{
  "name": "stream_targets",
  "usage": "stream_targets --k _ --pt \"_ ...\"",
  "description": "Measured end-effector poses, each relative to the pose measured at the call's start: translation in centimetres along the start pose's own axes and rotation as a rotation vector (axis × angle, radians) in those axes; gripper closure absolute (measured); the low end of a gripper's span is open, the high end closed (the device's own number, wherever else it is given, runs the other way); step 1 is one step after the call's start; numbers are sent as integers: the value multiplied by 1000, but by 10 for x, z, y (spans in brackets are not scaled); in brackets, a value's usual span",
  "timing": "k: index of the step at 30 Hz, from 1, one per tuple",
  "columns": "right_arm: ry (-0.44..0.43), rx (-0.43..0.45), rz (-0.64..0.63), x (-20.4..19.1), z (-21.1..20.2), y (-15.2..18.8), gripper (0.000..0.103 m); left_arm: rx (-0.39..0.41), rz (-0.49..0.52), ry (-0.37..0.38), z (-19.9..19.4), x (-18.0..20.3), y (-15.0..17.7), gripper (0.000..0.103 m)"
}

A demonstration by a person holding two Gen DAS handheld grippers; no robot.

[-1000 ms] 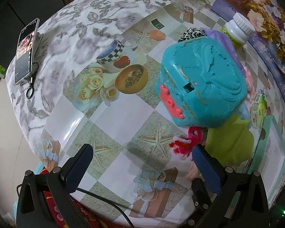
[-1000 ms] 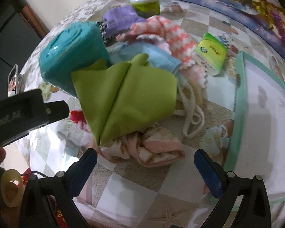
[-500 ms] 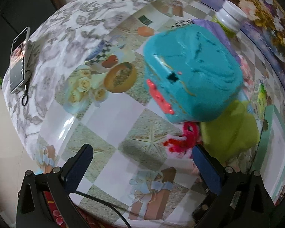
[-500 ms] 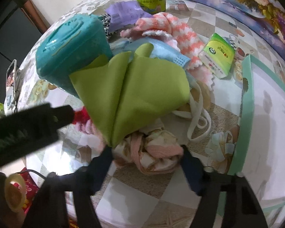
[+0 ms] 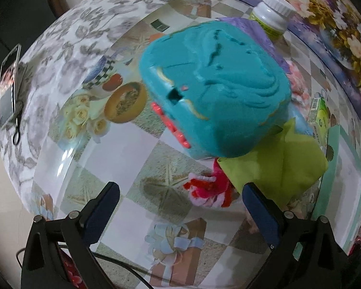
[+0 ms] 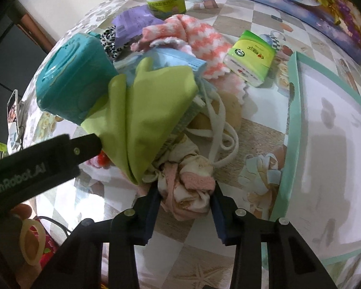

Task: Organize soft objects
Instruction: 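Grasp the red fuzzy toy with the left gripper while the right gripper holds the floral cloth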

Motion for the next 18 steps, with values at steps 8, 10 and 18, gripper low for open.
stream_targets --k 8,10,18 --pt "-2 -2 4 1 -1 4 60 -21 51 25 13 16 -3 21" --pt "-1 -2 2 1 -1 3 60 -29 61 31 15 16 -2 22" --pt "13 -2 -10 0 -1 5 60 -29 129 4 26 40 -2 37"
Point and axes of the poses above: each gripper's, at about its wrist camera, not at the fingertips, and z roughly the way its jaws point, x to its right, y to its underside, the point moved 2 cm from there along z, roughly the way its jaws point, and after that the axes turned 2 degrees about z, right-handed, at the moved point
